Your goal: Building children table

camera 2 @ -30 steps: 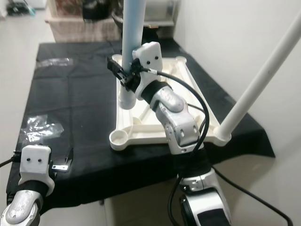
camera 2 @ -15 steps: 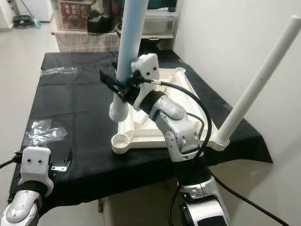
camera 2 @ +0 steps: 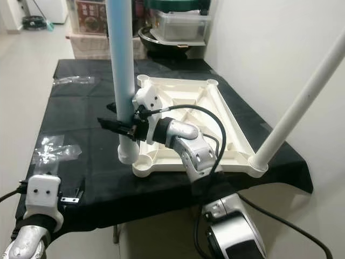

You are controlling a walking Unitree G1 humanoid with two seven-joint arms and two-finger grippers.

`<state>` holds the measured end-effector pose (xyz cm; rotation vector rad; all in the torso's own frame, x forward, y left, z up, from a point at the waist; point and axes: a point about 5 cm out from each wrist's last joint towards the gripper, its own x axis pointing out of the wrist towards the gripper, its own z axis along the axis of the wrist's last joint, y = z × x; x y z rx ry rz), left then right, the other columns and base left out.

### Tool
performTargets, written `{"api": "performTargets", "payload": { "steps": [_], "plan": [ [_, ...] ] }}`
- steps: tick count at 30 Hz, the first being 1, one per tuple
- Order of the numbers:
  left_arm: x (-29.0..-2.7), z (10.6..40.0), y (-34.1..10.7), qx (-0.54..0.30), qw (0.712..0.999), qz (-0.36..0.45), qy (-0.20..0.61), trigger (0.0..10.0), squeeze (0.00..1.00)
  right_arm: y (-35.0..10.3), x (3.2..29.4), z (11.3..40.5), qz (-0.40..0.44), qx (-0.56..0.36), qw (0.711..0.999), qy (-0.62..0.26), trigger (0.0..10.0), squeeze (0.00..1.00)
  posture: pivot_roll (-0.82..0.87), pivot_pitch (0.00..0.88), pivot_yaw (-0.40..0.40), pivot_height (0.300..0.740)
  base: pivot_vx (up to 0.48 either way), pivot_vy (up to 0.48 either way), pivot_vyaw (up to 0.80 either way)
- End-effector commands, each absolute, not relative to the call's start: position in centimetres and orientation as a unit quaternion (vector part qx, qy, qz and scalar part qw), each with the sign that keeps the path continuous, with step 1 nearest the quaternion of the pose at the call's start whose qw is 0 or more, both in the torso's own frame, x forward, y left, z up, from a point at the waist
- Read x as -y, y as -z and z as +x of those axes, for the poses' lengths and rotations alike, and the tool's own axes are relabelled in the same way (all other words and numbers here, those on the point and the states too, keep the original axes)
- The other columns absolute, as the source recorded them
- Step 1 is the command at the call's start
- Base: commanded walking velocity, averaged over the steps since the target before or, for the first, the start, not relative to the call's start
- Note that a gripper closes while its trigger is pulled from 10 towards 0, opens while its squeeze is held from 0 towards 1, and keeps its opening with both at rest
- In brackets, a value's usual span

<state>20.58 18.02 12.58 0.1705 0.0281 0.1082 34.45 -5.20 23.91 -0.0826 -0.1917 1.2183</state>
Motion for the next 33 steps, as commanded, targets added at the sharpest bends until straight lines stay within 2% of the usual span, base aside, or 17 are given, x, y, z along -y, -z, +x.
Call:
{"api": "performTargets", "payload": {
  "steps": [1,2,7,14,21,30,33],
  "plan": [
    [-17.8,20.4,-12.4,-0.016,0.995,0.083,-0.053,10.0,0.00,-23.8,5.3,34.7,-0.051,0.089,0.812,-0.575,10.0,0.00,0.14,0.000,-0.117,0.740,0.000,0.000,0.00],
    [-18.0,20.4,-12.5,-0.014,0.995,0.084,-0.057,10.0,0.00,-23.0,6.0,35.8,-0.068,0.067,0.815,-0.572,10.0,0.00,0.14,0.000,-0.119,0.740,0.000,0.000,0.00],
    [-18.0,20.3,-12.4,-0.014,0.995,0.085,-0.058,10.0,0.00,-22.6,7.5,37.3,-0.082,0.042,0.831,-0.548,10.0,0.00,0.15,0.000,-0.122,0.740,0.000,0.000,0.00],
    [-17.8,20.4,-12.5,-0.009,0.995,0.084,-0.058,10.0,0.00,-21.9,9.5,38.6,-0.067,0.009,0.855,-0.515,10.0,0.00,0.15,0.000,-0.126,0.740,0.000,0.000,0.00],
    [-17.9,20.5,-12.6,-0.007,0.995,0.085,-0.059,10.0,0.00,-20.6,9.0,38.2,-0.081,0.000,0.844,-0.531,10.0,0.00,0.15,0.000,-0.120,0.740,0.000,0.000,0.00],
    [-18.0,20.6,-12.6,-0.005,0.995,0.086,-0.058,10.0,0.00,-19.0,7.1,36.9,-0.126,0.009,0.796,-0.592,10.0,0.00,0.15,0.000,-0.118,0.740,0.000,0.000,0.00],
    [-18.0,20.6,-12.6,-0.005,0.995,0.086,-0.059,10.0,0.00,-18.7,7.1,36.8,-0.132,0.005,0.792,-0.596,10.0,0.00,0.15,0.000,-0.122,0.740,0.000,0.000,0.00]
  ]
}}
